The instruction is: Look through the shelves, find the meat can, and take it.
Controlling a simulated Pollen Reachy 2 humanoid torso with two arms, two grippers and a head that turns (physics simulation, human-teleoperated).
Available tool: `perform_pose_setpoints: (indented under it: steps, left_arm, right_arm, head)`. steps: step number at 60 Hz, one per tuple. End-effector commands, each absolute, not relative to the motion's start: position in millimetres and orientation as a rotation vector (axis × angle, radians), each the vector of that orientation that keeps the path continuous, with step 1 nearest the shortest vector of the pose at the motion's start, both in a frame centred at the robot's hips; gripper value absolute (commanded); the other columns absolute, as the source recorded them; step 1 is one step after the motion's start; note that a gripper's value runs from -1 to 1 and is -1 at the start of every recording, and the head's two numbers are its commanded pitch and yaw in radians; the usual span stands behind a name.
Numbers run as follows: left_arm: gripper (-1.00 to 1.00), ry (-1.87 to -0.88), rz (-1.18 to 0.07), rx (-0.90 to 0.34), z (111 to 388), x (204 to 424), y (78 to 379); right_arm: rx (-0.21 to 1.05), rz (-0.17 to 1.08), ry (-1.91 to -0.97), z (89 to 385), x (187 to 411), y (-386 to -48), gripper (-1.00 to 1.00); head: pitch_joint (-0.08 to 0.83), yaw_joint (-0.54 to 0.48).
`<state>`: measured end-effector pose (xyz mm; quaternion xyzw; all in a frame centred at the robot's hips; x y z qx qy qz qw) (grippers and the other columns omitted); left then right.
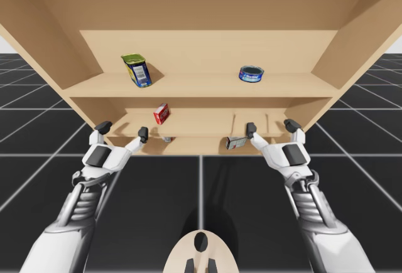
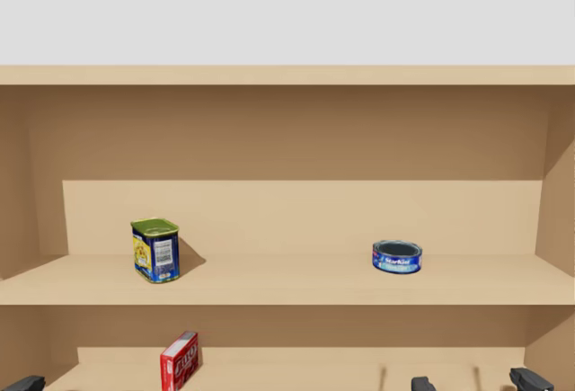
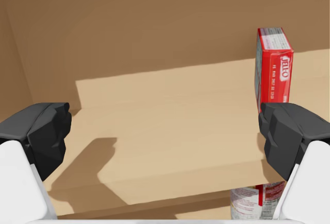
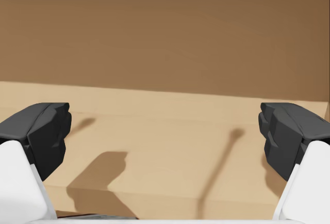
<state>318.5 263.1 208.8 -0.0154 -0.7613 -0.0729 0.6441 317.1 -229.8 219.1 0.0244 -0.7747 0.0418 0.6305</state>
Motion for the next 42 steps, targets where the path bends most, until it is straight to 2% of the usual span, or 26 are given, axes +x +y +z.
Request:
perform_pose_setpoints:
  steps: [1,12,21,31,42]
  left_arm:
    - [-1.0,-1.739,-0.161,-0.031,209,318,263]
    - [-1.0,-1.742,-0.153,-0.034,210,316,263]
    - [-1.0,-1.741,-0.153,-0.031,211,316,263]
    - [-1.0,-1.73,-0.153,-0.025,212,315,263]
    - [-1.0,-1.733,-0.158,0.012,220,307,254]
  right_arm:
    - [0.076,0.067,-1.764,213,317,-224,-1.0]
    - [0.07,0.08,-1.755,217,316,-224,-1.0]
    - [0.054,0.061,-1.774,220,315,-225,-1.0]
    - [0.048,0.054,-1.78,220,314,-225,-1.0]
    - [0.048,0.056,-1.784,221,313,-224,-1.0]
  head:
    - [-0.007,0.0]
    - [0.043,0.02]
    - [0.105,0.12]
    - [0.134,0.25]
    - [0.144,0.28]
